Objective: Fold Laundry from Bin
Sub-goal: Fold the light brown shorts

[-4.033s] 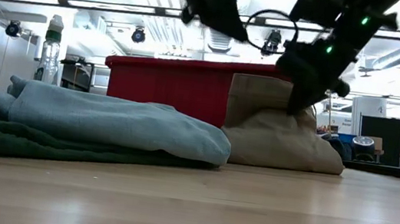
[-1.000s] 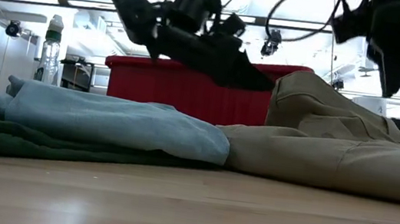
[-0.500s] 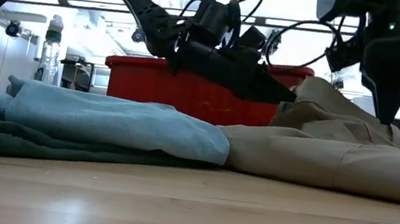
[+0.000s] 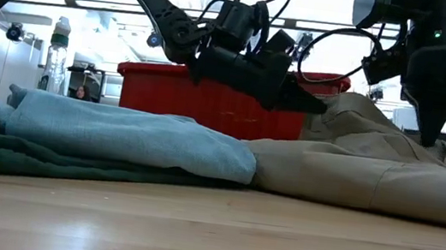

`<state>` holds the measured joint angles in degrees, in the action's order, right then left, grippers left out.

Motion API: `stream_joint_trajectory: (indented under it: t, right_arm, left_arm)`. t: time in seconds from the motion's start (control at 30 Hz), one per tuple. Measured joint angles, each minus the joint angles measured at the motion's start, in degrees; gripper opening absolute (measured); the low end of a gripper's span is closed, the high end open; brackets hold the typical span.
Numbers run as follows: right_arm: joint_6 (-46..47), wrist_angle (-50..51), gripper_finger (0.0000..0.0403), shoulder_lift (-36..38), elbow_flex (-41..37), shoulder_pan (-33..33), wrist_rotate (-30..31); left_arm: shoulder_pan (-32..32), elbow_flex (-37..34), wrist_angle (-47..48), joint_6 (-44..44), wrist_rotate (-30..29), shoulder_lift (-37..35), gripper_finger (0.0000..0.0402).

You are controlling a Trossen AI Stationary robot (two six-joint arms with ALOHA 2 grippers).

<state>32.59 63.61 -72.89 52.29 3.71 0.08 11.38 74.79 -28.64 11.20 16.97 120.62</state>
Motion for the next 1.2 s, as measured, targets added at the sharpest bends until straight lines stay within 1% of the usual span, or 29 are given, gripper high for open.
stream_joint_trajectory:
  t: [0.07, 0.1, 0.27, 0.4, 0.53, 0.63, 0.7, 0.9, 1.07, 1.2]
  right_arm:
    - [-0.09, 1.28, 0.0016, 0.03, 0.40, 0.70, -1.44]
    - [0.10, 2.24, 0.0013, 0.03, 0.93, 1.20, -1.64]
    - [2.93, 8.78, 0.0009, 0.03, 4.48, 3.46, -0.97]
    - [6.48, 13.17, 0.0009, 0.07, 7.23, 5.23, -0.06]
    - [9.75, 14.65, 0.0009, 0.12, 8.02, 5.78, 0.28]
    - [11.72, 14.50, 0.0009, 0.12, 6.69, 5.76, 0.34]
    - [13.40, 15.02, 0.0009, 0.01, 5.36, 5.76, 0.04]
    - [17.85, 17.64, 0.0009, 0.01, 1.26, 5.76, -2.26]
    - [19.65, 17.87, 0.0009, -0.36, -2.04, 5.76, -2.72]
    - [20.30, 15.95, 0.0009, -0.36, -5.77, 5.76, -2.94]
  left_arm:
    - [0.00, 0.51, 0.00, -0.80, -0.01, 0.00, 0.0015]
    - [0.00, 0.92, 0.00, -1.19, -0.01, 0.00, 0.0009]
    - [0.00, 3.44, -0.10, -1.86, -0.02, 0.00, 0.0019]
    - [0.04, 5.19, -0.06, -1.81, -0.38, 0.00, 0.0009]
    - [0.23, 7.35, -0.15, -1.66, -5.05, 1.57, 0.0004]
    - [0.64, 9.87, 0.10, -3.60, -8.75, 4.71, 0.0007]
    - [1.05, 12.32, 0.56, -5.00, -8.86, 7.31, 0.0007]
    - [1.44, 21.68, 6.55, -8.11, -8.32, 14.31, 0.0009]
    - [1.48, 28.83, 12.96, -7.64, -8.54, 17.74, 0.0021]
    - [1.57, 32.40, 16.47, -6.81, -8.95, 19.05, 0.0035]
